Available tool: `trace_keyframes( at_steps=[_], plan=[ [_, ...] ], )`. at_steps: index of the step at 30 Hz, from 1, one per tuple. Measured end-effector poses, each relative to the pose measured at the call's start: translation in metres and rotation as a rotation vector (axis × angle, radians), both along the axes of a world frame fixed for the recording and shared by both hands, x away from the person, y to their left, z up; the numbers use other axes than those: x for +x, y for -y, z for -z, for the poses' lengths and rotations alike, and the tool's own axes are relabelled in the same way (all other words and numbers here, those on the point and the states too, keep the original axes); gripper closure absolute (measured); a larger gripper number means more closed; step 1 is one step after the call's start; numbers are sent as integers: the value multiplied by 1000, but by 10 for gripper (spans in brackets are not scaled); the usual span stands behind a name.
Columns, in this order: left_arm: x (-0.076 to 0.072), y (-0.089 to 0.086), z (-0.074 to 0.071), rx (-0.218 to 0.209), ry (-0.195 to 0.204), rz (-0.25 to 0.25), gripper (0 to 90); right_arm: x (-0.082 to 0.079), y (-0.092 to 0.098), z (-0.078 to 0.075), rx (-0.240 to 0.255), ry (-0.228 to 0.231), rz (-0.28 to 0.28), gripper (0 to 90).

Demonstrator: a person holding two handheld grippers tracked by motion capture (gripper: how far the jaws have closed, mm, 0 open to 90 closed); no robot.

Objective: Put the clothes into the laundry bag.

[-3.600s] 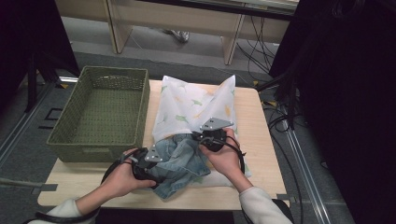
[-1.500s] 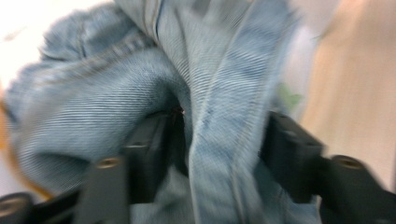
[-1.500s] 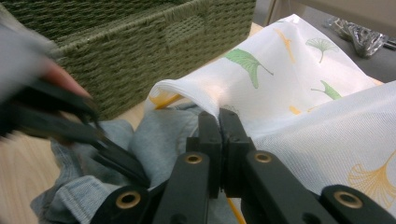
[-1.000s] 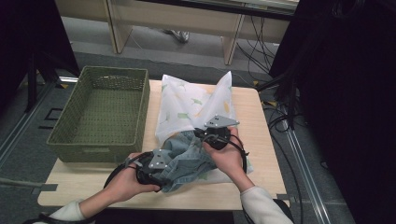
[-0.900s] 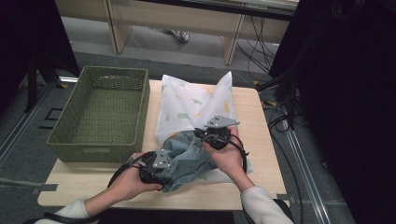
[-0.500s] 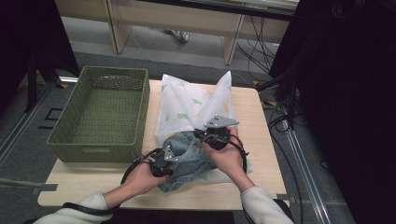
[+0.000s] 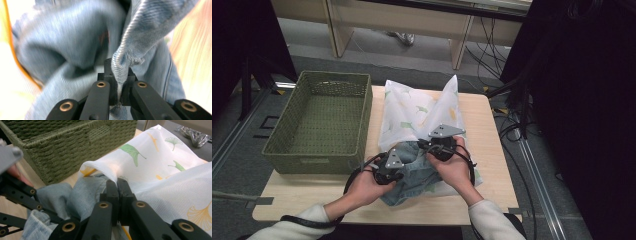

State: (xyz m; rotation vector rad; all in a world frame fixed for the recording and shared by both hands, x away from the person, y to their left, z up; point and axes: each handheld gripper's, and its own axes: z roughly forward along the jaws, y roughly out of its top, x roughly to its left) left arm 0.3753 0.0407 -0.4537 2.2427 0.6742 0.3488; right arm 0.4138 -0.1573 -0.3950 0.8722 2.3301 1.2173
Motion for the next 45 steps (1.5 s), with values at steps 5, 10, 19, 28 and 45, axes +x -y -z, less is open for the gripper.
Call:
trace_keyframes(
  at_steps=[5, 10, 19, 28, 45],
  plan=[
    [8, 8, -7, -31, 16, -8, 863, -2, -2, -1, 3, -3, -8, 900],
    [17, 16, -9, -43, 23, -15, 863, -3, -3, -2, 1, -1, -15, 900],
    [25, 23, -24, -87, 66, -36, 862, -4, -3, -8, 17, 13, -15, 900],
    [42, 28, 1, -65, 30, -62, 859, -5, -3, -10, 25, 17, -18, 900],
    [5, 5, -6, 10, 2, 134, 272, 3, 6, -4, 7, 2, 3, 900]
  ],
)
